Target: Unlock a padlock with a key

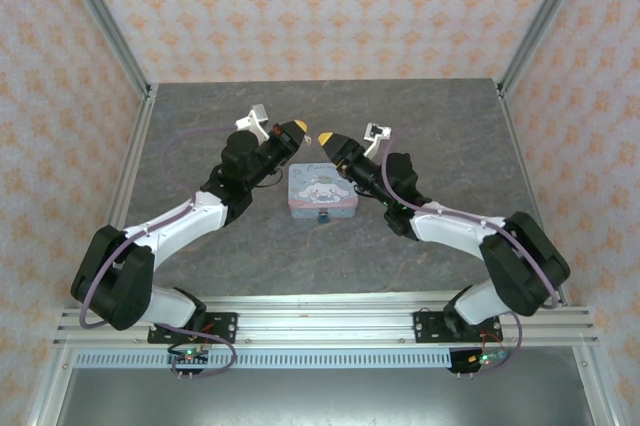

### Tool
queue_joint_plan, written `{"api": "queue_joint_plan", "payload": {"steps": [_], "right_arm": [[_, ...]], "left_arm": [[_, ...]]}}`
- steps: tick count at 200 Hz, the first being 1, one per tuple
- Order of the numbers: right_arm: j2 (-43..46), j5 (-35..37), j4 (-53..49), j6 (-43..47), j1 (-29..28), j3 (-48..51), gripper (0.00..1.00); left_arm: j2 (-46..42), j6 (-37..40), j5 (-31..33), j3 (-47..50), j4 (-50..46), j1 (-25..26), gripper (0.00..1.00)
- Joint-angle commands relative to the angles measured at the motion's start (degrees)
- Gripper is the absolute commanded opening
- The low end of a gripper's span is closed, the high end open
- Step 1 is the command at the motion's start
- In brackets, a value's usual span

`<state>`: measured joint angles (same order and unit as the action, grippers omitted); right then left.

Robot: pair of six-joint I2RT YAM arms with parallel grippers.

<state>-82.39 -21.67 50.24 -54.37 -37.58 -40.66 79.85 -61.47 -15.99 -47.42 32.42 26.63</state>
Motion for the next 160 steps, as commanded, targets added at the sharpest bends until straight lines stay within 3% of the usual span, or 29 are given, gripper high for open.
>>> {"api": "queue_joint_plan", "payload": {"steps": [1,46,160], "right_arm": [[3.3,-0.6,-12.5,10.3,-0.6,-3.5,0.57],[5.2,-0.9,-24.4,18.5,-1.1,-8.2,0.53],[-1.0,-2.5,-28.9,21.9,-1.9,-15.3,0.53]], "left_arm": [[-1.7,0.9,1.0,-0.3,1.0,0.3,0.00],[-1.5,1.0,1.0,-0.7,0.6,0.3,0.00],[-1.5,1.0,0.7,-1.1,0.2,0.3,0.00]]}}
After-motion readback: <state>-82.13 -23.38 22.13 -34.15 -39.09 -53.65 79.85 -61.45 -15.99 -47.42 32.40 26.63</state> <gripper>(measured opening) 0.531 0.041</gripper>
